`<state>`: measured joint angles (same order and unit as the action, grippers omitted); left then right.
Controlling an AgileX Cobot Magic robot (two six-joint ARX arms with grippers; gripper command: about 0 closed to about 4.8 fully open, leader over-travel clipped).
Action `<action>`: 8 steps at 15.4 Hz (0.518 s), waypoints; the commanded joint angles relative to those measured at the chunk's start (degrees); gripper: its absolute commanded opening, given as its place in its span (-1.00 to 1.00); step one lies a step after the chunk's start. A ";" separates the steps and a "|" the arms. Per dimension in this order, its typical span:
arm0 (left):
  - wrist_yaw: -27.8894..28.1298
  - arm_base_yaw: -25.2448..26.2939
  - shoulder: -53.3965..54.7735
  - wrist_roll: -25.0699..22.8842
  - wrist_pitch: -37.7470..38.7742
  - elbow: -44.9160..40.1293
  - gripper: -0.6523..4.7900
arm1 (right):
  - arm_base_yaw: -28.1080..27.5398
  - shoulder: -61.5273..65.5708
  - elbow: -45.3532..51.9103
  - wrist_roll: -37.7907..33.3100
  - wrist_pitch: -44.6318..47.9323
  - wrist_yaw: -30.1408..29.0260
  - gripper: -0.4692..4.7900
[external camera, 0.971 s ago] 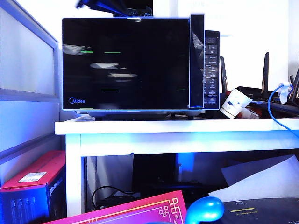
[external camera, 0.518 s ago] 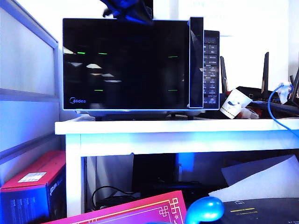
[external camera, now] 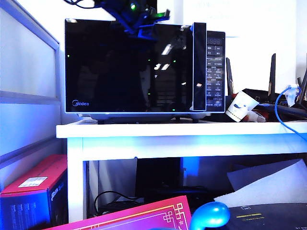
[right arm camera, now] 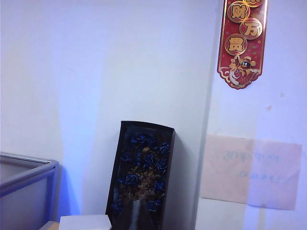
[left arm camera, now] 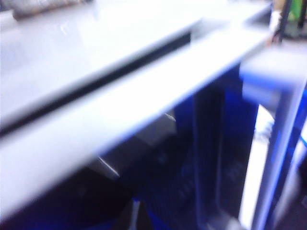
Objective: Open the microwave door, place the box of snacks from the top of the microwave inside, then close the microwave door.
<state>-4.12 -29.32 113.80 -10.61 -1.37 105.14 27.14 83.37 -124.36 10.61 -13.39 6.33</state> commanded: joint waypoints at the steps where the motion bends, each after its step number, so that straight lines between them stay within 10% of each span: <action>1: 6.67 0.15 0.09 0.15 -3.58 0.31 -0.78 | 0.04 -0.04 -0.20 0.17 1.16 0.04 -0.82; 8: 21.92 0.15 0.09 -0.20 -5.60 0.33 -0.78 | 0.04 0.00 -0.20 0.15 0.74 0.20 -0.82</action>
<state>9.82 -30.26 113.84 -10.68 -4.97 105.16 27.14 83.55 -124.36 10.59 -13.37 6.39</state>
